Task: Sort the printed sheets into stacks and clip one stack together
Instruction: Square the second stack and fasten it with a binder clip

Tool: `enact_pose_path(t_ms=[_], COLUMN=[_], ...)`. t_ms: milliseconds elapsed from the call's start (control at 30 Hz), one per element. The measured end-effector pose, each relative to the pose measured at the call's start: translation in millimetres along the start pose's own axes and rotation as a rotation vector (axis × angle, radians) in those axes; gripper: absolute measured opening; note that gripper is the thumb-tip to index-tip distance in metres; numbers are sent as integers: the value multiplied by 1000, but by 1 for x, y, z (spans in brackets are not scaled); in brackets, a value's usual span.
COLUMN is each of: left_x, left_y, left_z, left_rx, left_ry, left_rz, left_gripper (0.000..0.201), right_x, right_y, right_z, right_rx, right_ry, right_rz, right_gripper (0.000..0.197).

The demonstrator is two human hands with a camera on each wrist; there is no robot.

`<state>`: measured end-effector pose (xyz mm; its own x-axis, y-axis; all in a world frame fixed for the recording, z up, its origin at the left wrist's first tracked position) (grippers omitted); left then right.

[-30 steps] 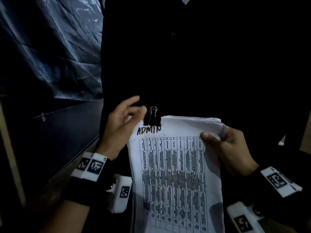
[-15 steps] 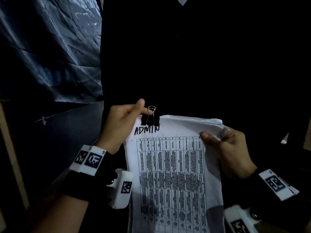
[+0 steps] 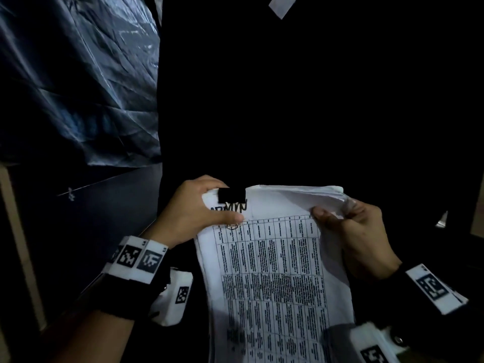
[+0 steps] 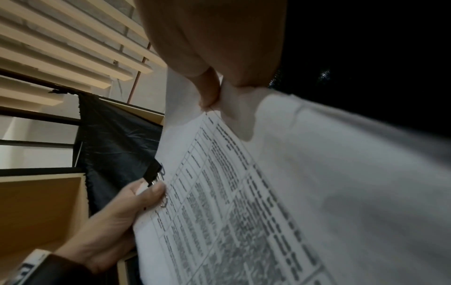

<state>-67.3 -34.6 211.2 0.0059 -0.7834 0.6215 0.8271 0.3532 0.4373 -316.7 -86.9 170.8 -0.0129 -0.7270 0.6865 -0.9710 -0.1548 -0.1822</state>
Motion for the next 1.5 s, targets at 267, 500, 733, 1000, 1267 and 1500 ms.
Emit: enact_pose_path(t_ms=[267, 500, 733, 1000, 1267, 1500], left_x=[-10, -35, -69, -98, -167, -168], left_y=[-7, -33, -58, -77, -95, -97], left_z=[-21, -42, -85, -150, -167, -160], left_rx=[-521, -625, -660, -482, -166, 213], left_ry=[181, 272, 401, 729, 949, 686], left_rz=[133, 51, 18, 104, -406, -479], left_gripper=[60, 43, 78, 92, 91, 46], right_x=[-4, 5, -14, -86, -141, -133], right_y=[-4, 7, 17, 41, 66, 56], right_z=[-11, -4, 36, 106, 162, 135], right_rx=[81, 78, -35, -435, -522, -781], right_ry=[37, 9, -348, -890, -1113, -1149], right_rz=[-21, 70, -19, -297, -257, -564], right_gripper=[26, 18, 14, 21, 16, 26])
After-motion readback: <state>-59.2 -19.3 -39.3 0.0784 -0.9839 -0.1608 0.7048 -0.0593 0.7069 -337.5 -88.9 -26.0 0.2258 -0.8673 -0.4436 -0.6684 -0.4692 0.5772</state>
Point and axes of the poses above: each hand's wrist, its own x-axis towards the middle knuckle, its own y-axis out of the back of the hand, z = x × y, the point moved 4 cm from there along x, towards the middle knuckle, and after that the axes turned 1 degree about y, right-handed, at the moved point
